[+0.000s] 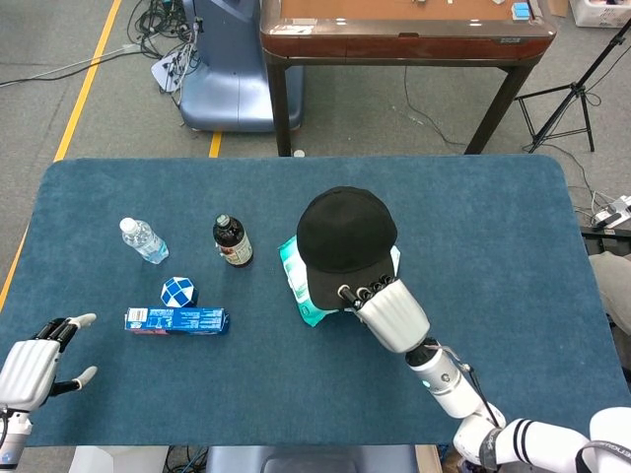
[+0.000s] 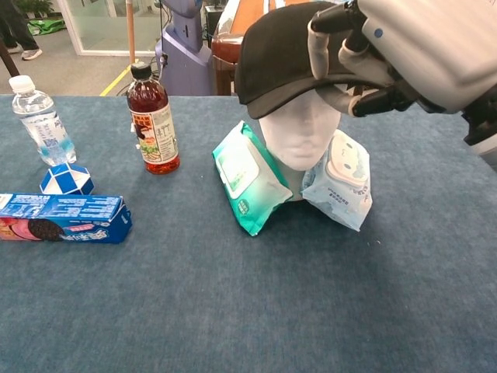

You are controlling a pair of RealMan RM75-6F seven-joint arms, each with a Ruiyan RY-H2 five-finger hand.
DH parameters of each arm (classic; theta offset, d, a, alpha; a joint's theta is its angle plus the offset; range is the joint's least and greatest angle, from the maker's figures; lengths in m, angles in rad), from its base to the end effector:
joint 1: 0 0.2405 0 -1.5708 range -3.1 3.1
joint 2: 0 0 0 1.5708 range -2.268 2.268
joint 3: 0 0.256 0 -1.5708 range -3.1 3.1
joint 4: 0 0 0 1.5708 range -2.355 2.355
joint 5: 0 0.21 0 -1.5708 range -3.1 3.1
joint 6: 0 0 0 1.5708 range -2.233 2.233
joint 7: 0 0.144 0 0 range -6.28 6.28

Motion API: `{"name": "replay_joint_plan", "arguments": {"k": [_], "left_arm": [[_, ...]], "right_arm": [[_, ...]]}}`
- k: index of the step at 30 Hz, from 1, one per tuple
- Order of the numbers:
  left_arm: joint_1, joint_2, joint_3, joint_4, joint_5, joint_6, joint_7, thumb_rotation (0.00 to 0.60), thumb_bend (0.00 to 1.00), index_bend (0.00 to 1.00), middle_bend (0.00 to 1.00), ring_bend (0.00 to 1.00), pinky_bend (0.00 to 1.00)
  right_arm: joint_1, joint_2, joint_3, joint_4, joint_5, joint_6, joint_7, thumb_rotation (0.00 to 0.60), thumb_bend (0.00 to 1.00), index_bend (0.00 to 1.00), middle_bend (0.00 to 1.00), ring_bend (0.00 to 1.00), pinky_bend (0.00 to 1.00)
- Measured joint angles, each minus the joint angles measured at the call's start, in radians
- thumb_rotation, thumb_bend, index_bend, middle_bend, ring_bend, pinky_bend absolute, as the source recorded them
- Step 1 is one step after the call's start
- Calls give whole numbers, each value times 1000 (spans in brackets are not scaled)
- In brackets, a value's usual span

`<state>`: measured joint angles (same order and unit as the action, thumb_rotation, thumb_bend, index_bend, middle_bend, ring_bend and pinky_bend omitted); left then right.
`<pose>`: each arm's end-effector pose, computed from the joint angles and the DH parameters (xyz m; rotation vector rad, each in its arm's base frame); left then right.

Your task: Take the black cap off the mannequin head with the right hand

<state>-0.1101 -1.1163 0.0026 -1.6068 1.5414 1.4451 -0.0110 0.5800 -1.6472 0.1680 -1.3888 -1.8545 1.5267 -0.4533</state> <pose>-0.3091 0.1772 0.1459 -1.4837 -0.9407 -0.8873 -0.1060 -0.2762 0.0277 1.6636 -0.1048 1.4352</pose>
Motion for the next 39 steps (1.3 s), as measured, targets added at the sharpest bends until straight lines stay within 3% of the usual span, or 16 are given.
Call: {"name": "replay_joint_plan", "arguments": {"k": [18,39], "left_arm": [[0,1,0,-1,-4,-4,4,600,175,218,305,233,448],[0,3,-1,-5,-8,-6,7,600,175,218,305,233,449]], "right_arm": [[36,35,34,48,-81,52,-70,600,417,760,1000,998,1000],[89,106,111,49,-110,88,-124,600,417,788,1000,998,1000]]}}
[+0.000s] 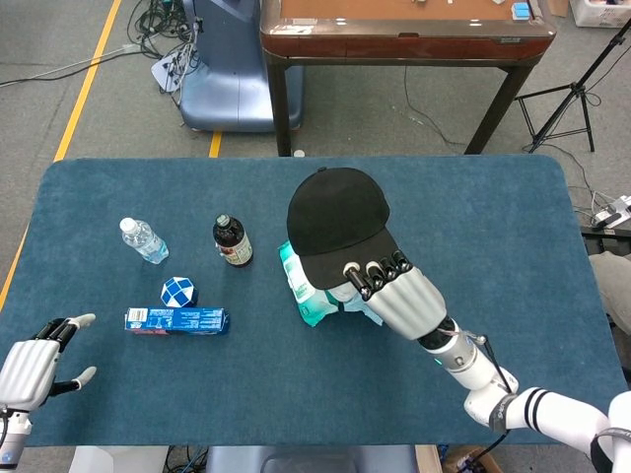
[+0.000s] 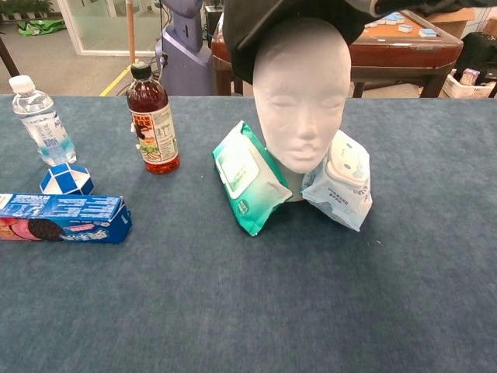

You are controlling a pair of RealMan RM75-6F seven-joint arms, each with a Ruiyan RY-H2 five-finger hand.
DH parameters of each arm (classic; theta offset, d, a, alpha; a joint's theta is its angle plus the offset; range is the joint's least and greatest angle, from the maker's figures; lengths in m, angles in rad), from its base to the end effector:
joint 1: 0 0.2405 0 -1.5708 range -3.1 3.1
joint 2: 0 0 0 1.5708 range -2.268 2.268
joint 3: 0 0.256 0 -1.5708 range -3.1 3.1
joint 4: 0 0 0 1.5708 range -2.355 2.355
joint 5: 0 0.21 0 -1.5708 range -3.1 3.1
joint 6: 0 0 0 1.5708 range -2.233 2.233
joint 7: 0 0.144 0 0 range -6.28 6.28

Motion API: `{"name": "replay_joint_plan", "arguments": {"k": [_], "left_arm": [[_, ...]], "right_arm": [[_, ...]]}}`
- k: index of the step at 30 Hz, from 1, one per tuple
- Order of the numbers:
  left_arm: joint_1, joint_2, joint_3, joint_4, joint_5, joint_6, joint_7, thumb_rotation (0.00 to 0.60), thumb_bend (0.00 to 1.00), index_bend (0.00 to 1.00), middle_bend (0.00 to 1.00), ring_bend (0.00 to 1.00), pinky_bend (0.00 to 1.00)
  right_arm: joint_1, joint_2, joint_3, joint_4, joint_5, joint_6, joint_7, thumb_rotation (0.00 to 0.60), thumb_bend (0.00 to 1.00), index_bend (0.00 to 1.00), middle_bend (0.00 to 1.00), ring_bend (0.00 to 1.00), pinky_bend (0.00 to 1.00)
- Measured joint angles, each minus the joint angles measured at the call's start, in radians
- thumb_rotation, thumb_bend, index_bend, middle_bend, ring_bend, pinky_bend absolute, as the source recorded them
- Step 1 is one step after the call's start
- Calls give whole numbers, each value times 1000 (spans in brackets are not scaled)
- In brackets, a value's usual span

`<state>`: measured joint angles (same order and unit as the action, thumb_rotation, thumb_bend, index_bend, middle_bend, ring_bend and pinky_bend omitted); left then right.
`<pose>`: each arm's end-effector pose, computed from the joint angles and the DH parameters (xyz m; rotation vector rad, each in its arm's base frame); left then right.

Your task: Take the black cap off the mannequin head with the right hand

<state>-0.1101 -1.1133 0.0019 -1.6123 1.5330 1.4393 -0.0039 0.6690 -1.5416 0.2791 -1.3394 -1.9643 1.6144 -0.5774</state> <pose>-0.3096 0.1773 0.1462 -1.4810 -0.9441 -0.8766 -0.0838 -0.3032 0.0817 1.4913 0.3279 1.4169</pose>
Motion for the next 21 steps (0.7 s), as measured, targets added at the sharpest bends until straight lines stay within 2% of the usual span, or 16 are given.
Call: {"name": "replay_joint_plan", "arguments": {"k": [14,21], "left_arm": [[1,2,0,-1,-5,-2,-4,600,175,218,305,233,448],[1,3,0,-1,-5,-2,-5,600,175,218,305,233,448]], "right_arm": [[82,-4,59,121,40,-7,42,600,417,804,1000,998,1000],[102,2,70,135,53,11,41,600,417,804,1000,998,1000]]}}
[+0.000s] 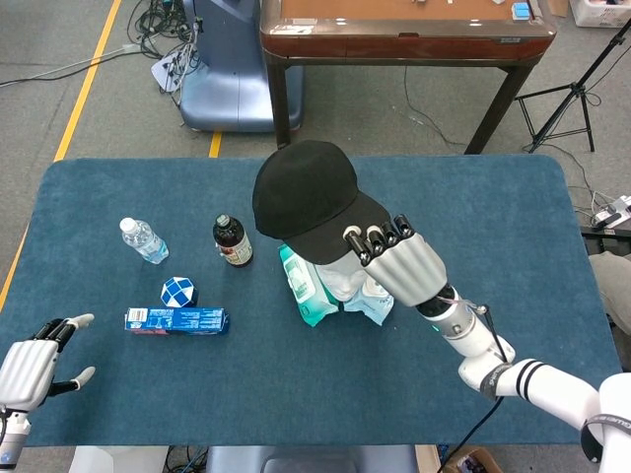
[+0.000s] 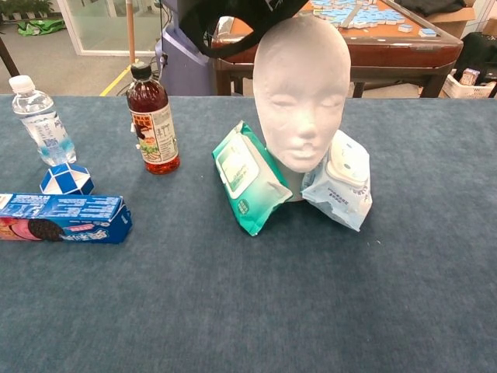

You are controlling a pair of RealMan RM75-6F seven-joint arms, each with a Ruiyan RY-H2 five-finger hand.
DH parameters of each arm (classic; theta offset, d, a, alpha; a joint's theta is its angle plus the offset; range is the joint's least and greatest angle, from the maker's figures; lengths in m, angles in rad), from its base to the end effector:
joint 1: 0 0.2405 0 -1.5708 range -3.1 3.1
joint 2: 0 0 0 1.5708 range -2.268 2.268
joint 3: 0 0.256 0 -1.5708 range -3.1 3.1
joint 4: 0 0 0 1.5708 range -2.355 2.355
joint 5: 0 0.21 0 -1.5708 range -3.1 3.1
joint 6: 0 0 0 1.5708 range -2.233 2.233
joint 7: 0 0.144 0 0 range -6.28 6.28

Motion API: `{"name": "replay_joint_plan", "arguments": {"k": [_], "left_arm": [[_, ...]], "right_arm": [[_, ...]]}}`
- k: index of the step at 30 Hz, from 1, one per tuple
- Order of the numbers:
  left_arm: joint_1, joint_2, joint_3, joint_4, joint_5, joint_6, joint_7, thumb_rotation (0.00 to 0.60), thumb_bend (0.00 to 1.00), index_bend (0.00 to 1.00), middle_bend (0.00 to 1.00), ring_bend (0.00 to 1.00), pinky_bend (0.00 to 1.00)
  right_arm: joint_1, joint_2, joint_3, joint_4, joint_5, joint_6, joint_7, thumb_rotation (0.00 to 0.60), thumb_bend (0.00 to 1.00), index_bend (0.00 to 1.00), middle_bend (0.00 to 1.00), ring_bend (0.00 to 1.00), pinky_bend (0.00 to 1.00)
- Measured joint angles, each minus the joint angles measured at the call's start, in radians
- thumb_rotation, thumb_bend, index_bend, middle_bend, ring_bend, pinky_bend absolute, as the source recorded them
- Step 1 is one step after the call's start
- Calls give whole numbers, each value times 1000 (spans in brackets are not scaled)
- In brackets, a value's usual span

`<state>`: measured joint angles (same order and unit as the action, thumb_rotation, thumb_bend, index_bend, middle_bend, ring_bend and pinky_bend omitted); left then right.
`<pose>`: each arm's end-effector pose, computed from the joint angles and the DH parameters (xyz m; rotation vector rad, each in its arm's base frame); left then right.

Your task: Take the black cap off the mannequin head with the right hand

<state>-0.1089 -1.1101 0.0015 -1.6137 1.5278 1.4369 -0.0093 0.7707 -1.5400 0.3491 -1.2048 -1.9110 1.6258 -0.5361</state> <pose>-0.3106 0.1770 0.1471 -1.4752 -0.9515 -0.8745 -0.0688 -0.3425 0.1022 1.4016 0.4225 1.3977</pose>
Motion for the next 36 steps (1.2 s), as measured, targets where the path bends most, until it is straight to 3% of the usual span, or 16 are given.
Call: {"name": "replay_joint_plan", "arguments": {"k": [12,22,30,36], "left_arm": [[-1,-4,0,2,-1,-3,8,600,175,218,305,233,448],[-4,-11,2,3,-5,-13,27,600,175,218,305,233,448],[-5,-12,1,3,-6,-13,28,600,175,218,305,233,448],[-5,-12,1,2,-4,-11,28,600,175,218,305,233,449]], "right_arm": [[-22,83,12,-44,7,46,-74,600,414,805,1000,998,1000],[-105,191,26,-96,49,100,-127,600,414,805,1000,998,1000],[-187,215,10,-83,105,135,-157,600,414,805,1000,998,1000],[-239,205,-17,-11,145,156,-139,600,414,805,1000,998,1000]]}}
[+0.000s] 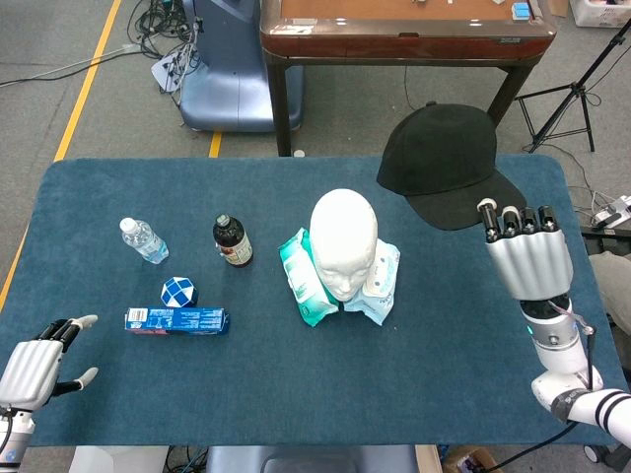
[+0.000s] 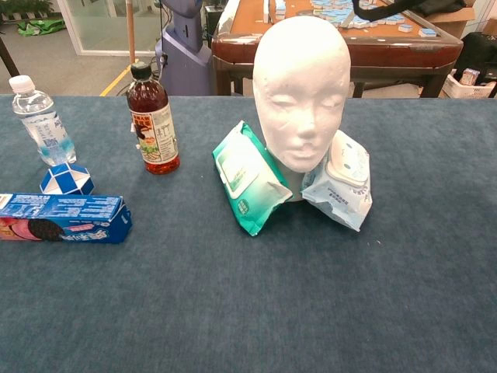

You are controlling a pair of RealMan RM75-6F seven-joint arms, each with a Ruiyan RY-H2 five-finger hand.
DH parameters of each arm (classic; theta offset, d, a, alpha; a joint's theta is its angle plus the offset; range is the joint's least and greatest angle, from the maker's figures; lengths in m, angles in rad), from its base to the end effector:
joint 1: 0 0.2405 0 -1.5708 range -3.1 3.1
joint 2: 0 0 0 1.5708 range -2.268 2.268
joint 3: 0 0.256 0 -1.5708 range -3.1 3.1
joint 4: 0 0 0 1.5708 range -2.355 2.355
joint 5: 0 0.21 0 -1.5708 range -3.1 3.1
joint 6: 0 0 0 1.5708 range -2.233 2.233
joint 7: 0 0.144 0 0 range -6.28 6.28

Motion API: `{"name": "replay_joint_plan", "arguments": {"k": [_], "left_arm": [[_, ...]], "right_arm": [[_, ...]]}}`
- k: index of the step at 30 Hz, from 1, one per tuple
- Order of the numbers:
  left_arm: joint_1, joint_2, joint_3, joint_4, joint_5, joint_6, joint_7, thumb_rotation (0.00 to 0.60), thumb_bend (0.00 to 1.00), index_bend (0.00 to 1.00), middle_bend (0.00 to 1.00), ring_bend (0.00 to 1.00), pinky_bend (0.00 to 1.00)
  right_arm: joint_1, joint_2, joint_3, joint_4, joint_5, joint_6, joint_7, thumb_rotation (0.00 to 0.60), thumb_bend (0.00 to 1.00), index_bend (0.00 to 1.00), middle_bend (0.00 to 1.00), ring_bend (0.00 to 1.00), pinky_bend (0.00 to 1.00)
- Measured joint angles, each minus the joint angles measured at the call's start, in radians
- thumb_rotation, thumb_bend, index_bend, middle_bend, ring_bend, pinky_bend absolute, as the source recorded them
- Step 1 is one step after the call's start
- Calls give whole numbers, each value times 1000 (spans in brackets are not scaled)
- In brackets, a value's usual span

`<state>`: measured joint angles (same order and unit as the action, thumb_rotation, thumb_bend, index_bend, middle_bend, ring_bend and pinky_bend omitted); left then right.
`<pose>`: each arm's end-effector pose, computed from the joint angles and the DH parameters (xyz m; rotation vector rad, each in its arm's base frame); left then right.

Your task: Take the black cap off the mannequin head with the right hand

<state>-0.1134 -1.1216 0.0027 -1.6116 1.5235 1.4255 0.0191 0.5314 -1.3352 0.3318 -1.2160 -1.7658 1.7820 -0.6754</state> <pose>-0.3105 0.1780 0.1421 -1.4893 -0.9439 -0.8539 -0.1748 -0.3215 0.1889 1.1782 0.4314 0.9787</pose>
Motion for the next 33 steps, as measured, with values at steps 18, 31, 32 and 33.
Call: {"name": "replay_joint_plan", "arguments": {"k": [18,31,32,33], "left_arm": [[-3,-2,0,1,-1,-4,3,600,174,218,305,233,448],[0,4,-1,-2,0,3,-10,600,175,218,305,233,448],[0,4,-1,-2,0,2,-10,600,175,218,305,233,448],[0,4,-1,-2,0,1,-9,600,175,218,305,233,448]], "right_arm": [[-103,-151,-63,350,170,-38,220,600,414,805,1000,997,1000],[-134,-264,-132,415,196,-85,294,600,238,615,1000,973,1000],[-139,-262,-137,399,195,-84,291,600,202,594,1000,970,1000],[-144,-259,-142,382,195,-84,288,600,174,577,1000,967,1000]]}}
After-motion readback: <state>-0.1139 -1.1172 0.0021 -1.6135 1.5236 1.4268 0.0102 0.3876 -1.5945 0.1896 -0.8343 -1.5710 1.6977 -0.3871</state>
